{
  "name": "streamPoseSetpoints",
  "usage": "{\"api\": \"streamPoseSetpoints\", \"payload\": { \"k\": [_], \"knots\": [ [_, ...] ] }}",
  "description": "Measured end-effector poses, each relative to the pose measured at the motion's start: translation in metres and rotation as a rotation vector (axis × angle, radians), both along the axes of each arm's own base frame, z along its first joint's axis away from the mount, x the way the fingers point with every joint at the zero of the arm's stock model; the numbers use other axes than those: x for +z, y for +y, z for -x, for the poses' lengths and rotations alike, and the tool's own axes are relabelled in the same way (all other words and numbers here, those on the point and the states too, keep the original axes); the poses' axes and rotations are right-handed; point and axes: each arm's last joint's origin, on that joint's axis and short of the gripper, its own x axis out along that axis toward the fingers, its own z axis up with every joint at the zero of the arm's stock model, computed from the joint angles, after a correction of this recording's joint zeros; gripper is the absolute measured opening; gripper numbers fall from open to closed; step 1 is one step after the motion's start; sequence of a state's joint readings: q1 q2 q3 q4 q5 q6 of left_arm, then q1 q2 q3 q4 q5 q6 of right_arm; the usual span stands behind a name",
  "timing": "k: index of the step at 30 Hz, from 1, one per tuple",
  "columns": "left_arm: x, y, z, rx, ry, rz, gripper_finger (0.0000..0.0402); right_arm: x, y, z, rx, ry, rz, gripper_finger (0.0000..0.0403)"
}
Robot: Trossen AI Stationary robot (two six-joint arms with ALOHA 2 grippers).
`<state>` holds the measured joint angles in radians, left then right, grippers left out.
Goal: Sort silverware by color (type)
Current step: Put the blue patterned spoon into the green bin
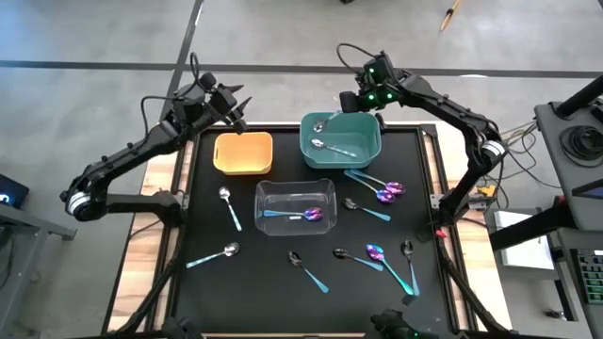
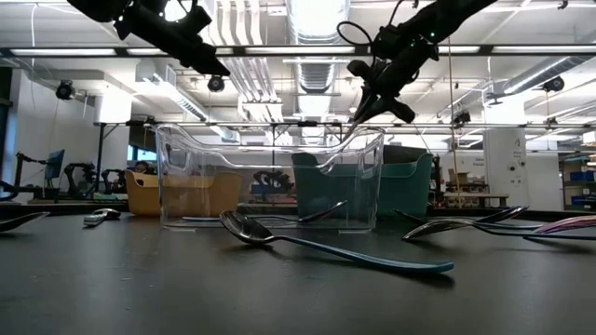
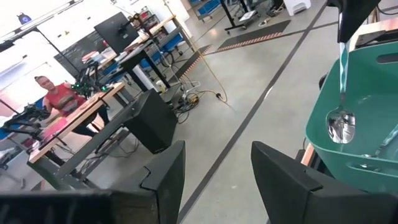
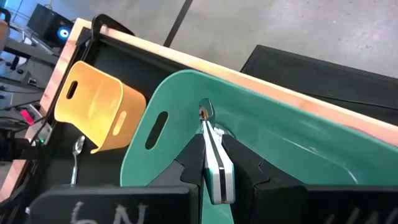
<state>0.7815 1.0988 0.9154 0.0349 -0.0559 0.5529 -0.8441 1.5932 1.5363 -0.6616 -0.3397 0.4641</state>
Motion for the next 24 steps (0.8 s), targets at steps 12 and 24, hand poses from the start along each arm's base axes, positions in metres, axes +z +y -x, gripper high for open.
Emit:
{"api": "streamPoseSetpoints", "payload": {
  "k": [12, 24],
  "knots": [
    [0.000, 0.000, 0.000, 0.001, -0.016, 0.013, 0.0166, -0.019, 0.016, -0.012, 0.050, 0.019, 0.024, 0.0027],
    [0.001, 0.000, 0.000, 0.002, -0.019, 0.013, 0.0166, -0.042, 0.035, 0.007, 0.014, -0.086, 0.074, 0.0027]
  ]
}}
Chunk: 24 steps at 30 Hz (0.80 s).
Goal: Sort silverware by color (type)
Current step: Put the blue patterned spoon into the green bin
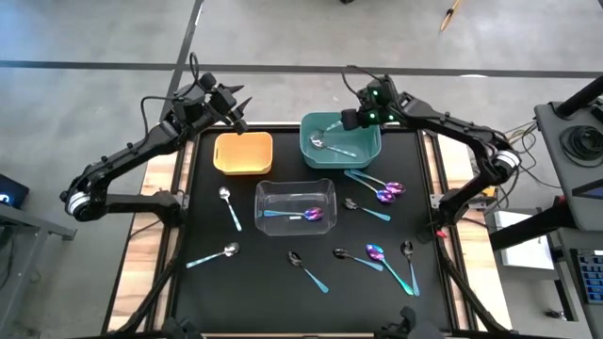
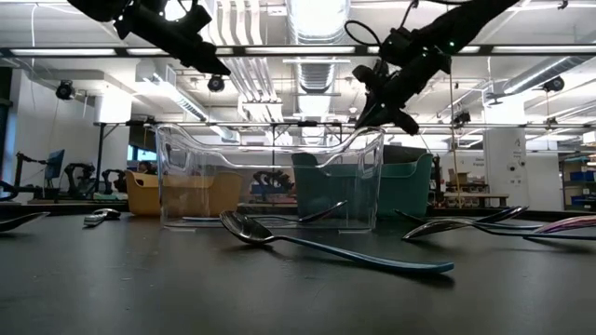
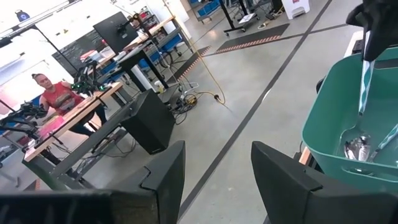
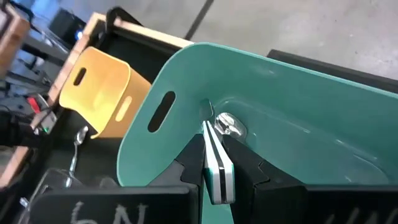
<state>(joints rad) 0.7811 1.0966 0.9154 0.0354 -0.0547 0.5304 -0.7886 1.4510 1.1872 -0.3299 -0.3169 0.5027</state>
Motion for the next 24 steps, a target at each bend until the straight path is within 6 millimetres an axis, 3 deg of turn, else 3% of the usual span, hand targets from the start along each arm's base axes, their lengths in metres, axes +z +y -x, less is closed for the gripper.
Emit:
{"api": "streamPoseSetpoints", "payload": {
  "k": [9, 24],
  "knots": [
    [0.000, 0.000, 0.000, 0.000, -0.006, 0.000, 0.0166, -0.037, 0.007, 0.014, -0.074, -0.099, -0.079, 0.0027],
    [0.002, 0.000, 0.000, 0.005, -0.026, 0.001, 0.0166, -0.031, 0.005, 0.012, -0.093, -0.127, -0.093, 0.0040]
  ]
}}
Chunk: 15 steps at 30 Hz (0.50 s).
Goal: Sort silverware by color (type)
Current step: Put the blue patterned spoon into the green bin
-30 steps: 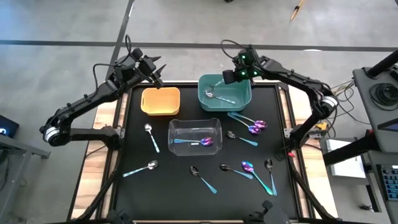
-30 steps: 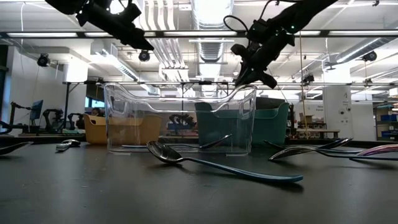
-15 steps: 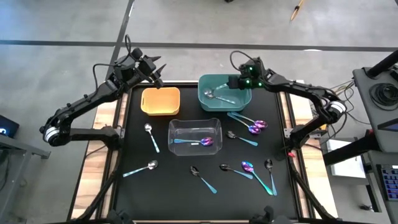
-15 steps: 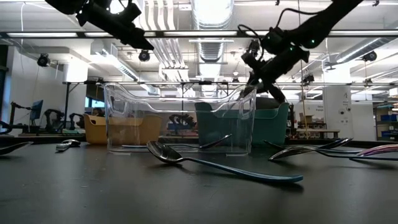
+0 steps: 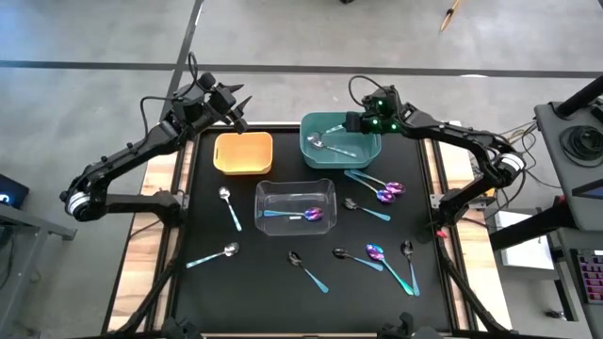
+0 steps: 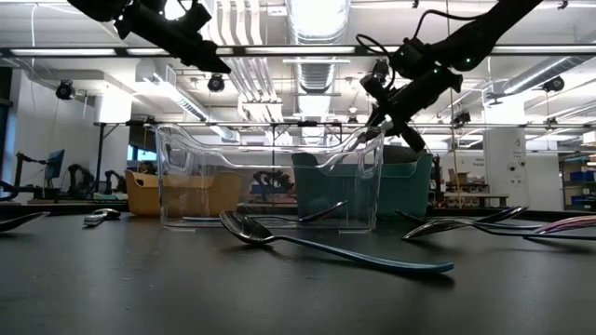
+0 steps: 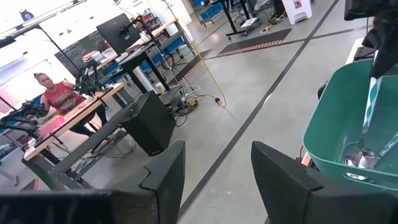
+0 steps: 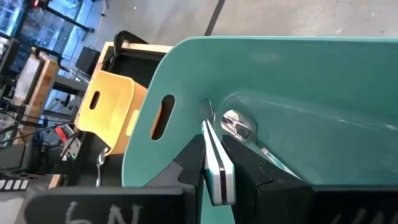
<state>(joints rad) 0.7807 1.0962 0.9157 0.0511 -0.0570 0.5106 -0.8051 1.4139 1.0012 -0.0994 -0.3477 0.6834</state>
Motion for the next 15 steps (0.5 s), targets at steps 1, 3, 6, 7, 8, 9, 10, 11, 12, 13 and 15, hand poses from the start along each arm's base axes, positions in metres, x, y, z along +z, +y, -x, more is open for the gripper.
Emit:
{"api": "streamPoseSetpoints", "payload": {
  "k": [1, 3, 6, 7, 8, 9, 10, 11, 12, 13, 15],
  "knots": [
    [0.0001, 0.0000, 0.0000, 0.000, -0.001, -0.001, 0.0166, 0.0000, 0.0000, 0.0000, 0.000, 0.000, 0.000, 0.0040],
    [0.0003, 0.0000, 0.0000, 0.000, -0.002, -0.002, 0.0166, 0.0000, 0.0000, 0.0000, 0.000, 0.001, 0.000, 0.0038],
    [0.0006, 0.0001, -0.0001, 0.000, -0.005, -0.005, 0.0166, 0.0000, 0.0000, 0.0000, 0.001, 0.001, 0.002, 0.0036],
    [0.0007, 0.0001, -0.0001, 0.000, -0.005, -0.005, 0.0166, 0.0000, 0.0000, 0.0000, 0.001, 0.001, 0.002, 0.0036],
    [0.0008, 0.0001, -0.0001, 0.000, -0.006, -0.006, 0.0166, 0.0000, 0.0000, 0.0000, 0.001, 0.002, 0.002, 0.0037],
    [0.0008, 0.0001, -0.0001, 0.000, -0.006, -0.006, 0.0166, 0.0000, 0.0000, 0.0000, 0.001, 0.002, 0.004, 0.0039],
    [0.0008, 0.0001, -0.0001, 0.000, -0.006, -0.006, 0.0166, 0.0000, 0.0000, 0.0000, 0.004, 0.004, 0.007, 0.0041],
    [0.0008, 0.0001, -0.0001, 0.000, -0.006, -0.006, 0.0166, -0.0002, 0.0000, 0.0001, 0.004, 0.006, 0.010, 0.0044],
    [0.0008, 0.0001, -0.0001, 0.000, -0.006, -0.006, 0.0166, -0.0006, 0.0000, 0.0004, -0.001, 0.013, 0.009, 0.0047],
    [0.0008, 0.0001, -0.0001, 0.000, -0.006, -0.006, 0.0166, -0.0013, 0.0002, 0.0008, -0.005, 0.021, 0.004, 0.0049],
    [0.0008, 0.0001, -0.0001, 0.000, -0.006, -0.006, 0.0166, -0.0031, 0.0006, 0.0019, -0.021, 0.044, -0.004, 0.0052]
  ]
}}
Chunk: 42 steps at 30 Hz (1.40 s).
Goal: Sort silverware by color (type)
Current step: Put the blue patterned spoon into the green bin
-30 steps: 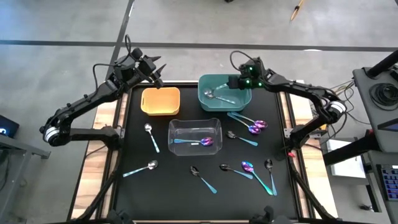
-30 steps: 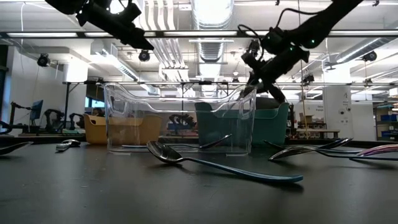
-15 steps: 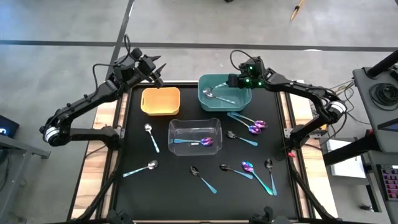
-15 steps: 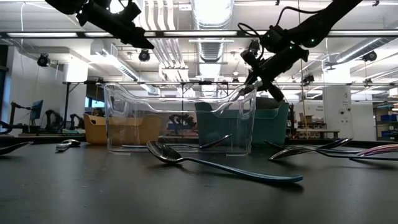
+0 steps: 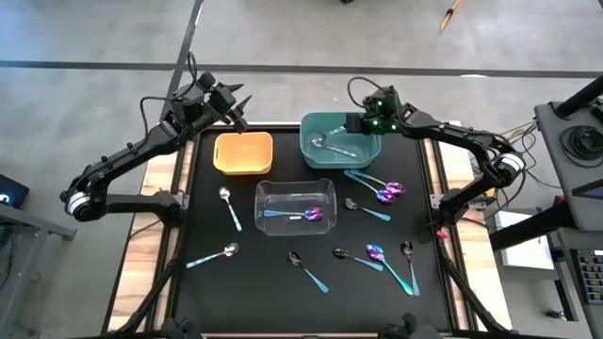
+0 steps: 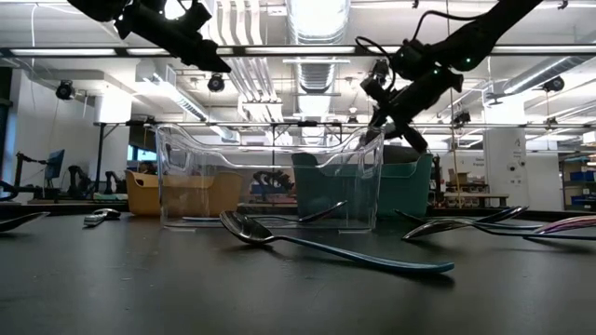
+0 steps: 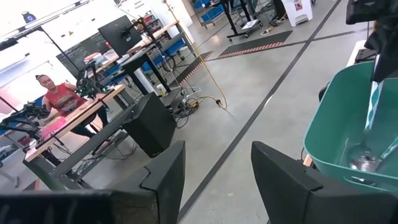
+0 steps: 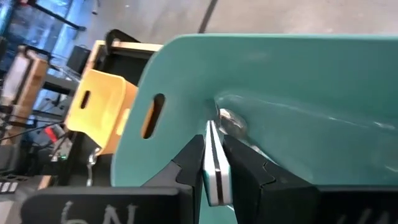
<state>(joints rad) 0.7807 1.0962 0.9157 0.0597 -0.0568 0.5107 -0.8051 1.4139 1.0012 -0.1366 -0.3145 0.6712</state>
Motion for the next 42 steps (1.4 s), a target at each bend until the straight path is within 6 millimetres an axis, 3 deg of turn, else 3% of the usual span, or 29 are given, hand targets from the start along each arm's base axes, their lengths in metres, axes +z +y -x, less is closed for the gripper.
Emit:
{"api": "streamPoseSetpoints", "payload": {
  "k": [42],
  "knots": [
    [0.0000, 0.0001, 0.0001, 0.003, 0.000, 0.000, 0.0166, -0.0039, 0.0021, 0.0019, -0.008, 0.030, -0.046, 0.0044]
  ]
}}
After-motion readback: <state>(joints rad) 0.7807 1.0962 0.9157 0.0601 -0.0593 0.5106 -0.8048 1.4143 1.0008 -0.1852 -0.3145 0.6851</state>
